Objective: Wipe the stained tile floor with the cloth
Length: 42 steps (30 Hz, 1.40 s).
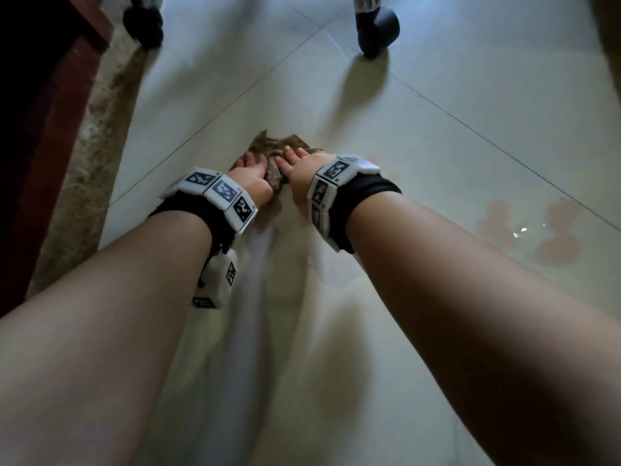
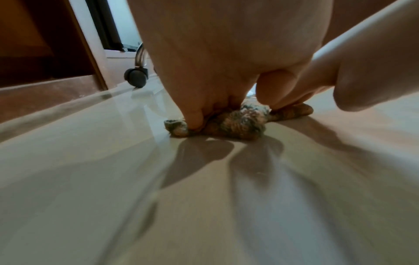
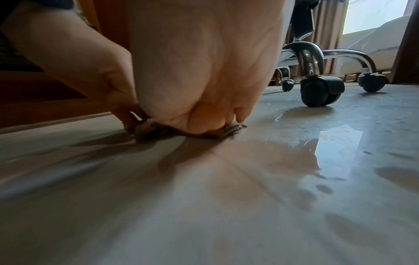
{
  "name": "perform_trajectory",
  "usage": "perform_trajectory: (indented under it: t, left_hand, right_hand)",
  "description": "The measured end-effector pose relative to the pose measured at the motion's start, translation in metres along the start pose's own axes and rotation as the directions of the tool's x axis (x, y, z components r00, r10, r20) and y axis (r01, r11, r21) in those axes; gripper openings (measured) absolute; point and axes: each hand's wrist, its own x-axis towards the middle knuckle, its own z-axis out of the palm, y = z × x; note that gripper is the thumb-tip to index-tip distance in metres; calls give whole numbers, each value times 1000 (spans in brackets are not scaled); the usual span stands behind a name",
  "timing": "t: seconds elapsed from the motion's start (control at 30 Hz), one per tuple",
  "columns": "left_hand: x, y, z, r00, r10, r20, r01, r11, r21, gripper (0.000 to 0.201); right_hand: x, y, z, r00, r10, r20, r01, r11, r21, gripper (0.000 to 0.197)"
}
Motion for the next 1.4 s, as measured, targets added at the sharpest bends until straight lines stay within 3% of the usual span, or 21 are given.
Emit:
perform_trajectory:
  t: [0.23, 0.4, 0.5, 0.63, 0.8, 1.0, 1.2, 1.4]
  left_hand:
    - [8, 13, 2, 987, 135, -83, -113, 967, 227, 67]
    - [13, 33, -3, 999, 44, 5, -44, 984, 173, 66]
    - [10, 42, 3, 993, 111, 45, -119, 952, 282, 85]
    - [-7, 63, 16, 976, 199, 83, -216, 919, 330, 78]
    - [-25, 86, 40, 956, 275, 98, -292, 892, 346, 78]
    - [-60, 107, 68, 937, 319, 143, -350, 860, 371, 75]
    - [-93, 115, 98, 910, 382, 160, -414, 829, 375, 73]
    - [-126, 115, 126, 881, 424, 210, -473, 802, 364, 76]
  right_hand:
    - [2, 25, 1, 1000, 14, -12, -14, 999, 30, 71]
    - [-2, 38, 1, 999, 29, -20, -29, 999, 33, 65]
    - [-14, 44, 6, 999, 46, -26, -45, 999, 29, 69]
    - [-38, 67, 16, 996, 84, -36, -85, 996, -23, 76]
    - [-66, 83, 33, 979, 196, 55, -192, 979, -62, 103]
    - [-107, 92, 59, 954, 285, 96, -278, 957, -81, 107]
    - [-146, 89, 88, 931, 347, 113, -341, 938, -65, 86]
    - [-186, 77, 115, 910, 386, 152, -377, 922, -87, 80]
